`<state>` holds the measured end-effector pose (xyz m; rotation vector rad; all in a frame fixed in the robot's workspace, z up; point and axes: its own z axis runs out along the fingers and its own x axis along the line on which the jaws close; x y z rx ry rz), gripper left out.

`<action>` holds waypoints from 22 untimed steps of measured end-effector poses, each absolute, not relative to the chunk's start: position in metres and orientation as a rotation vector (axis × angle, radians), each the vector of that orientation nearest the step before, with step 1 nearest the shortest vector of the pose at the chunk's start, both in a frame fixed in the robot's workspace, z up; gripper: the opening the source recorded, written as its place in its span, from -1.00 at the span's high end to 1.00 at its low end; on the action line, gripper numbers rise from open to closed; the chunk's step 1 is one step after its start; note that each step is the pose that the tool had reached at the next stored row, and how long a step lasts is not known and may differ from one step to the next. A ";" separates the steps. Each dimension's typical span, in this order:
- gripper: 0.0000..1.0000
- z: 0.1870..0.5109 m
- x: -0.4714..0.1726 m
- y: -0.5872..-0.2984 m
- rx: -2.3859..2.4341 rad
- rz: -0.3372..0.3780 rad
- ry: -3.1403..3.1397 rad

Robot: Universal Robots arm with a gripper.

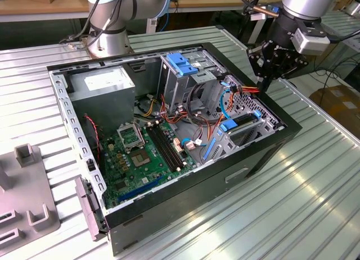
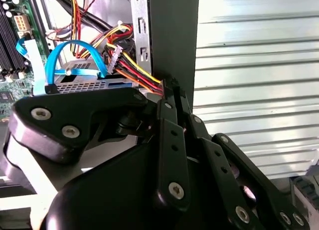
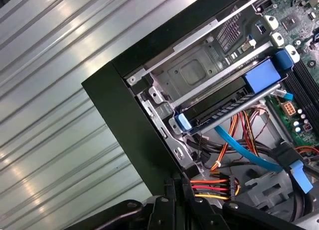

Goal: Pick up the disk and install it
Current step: 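Insert the first disk wire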

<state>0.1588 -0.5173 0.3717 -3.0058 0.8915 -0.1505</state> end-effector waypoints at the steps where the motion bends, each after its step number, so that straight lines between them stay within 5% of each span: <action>1: 0.67 0.372 0.158 -0.517 -3.006 -0.151 0.892; 22: 0.67 0.372 0.149 -0.517 -2.935 -0.154 1.143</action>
